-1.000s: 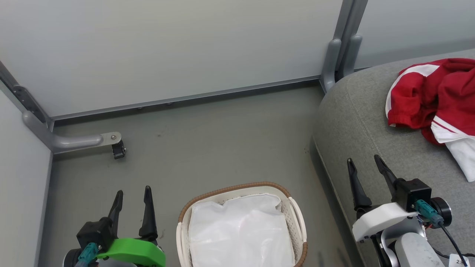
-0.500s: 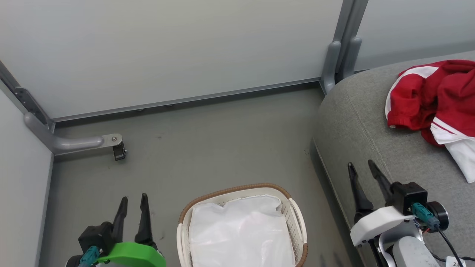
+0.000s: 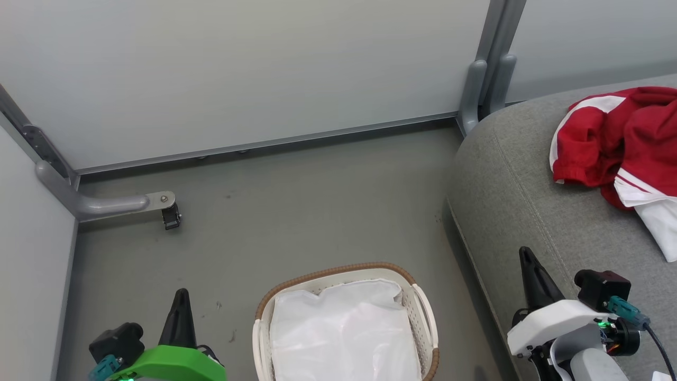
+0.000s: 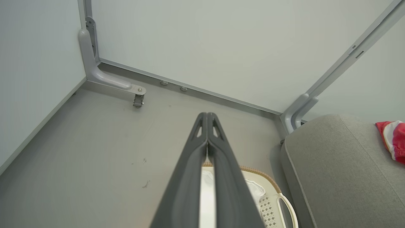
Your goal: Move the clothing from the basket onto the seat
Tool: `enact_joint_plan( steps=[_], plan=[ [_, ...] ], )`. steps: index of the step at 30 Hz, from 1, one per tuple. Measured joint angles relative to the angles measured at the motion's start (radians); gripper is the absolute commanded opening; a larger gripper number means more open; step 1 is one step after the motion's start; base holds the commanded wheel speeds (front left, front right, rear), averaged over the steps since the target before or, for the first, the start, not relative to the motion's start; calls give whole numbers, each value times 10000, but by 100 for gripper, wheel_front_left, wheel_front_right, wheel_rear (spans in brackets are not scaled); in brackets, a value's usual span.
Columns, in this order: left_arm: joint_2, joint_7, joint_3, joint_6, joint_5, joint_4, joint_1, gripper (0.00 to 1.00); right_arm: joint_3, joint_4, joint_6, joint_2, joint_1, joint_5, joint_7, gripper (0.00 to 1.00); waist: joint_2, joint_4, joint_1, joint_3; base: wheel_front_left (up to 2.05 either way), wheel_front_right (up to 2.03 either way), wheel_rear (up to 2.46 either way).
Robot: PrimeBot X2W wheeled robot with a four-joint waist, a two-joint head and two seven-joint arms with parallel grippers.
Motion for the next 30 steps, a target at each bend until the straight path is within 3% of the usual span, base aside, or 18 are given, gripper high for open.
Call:
enact_joint_plan(
  steps=[30],
  plan=[
    [-2, 1187, 725, -270, -4136, -426, -186, 0, -476, -391, 0, -15, 8, 4769, 1208, 0, 0, 63, 0, -70, 0, 0, 0]
  ],
)
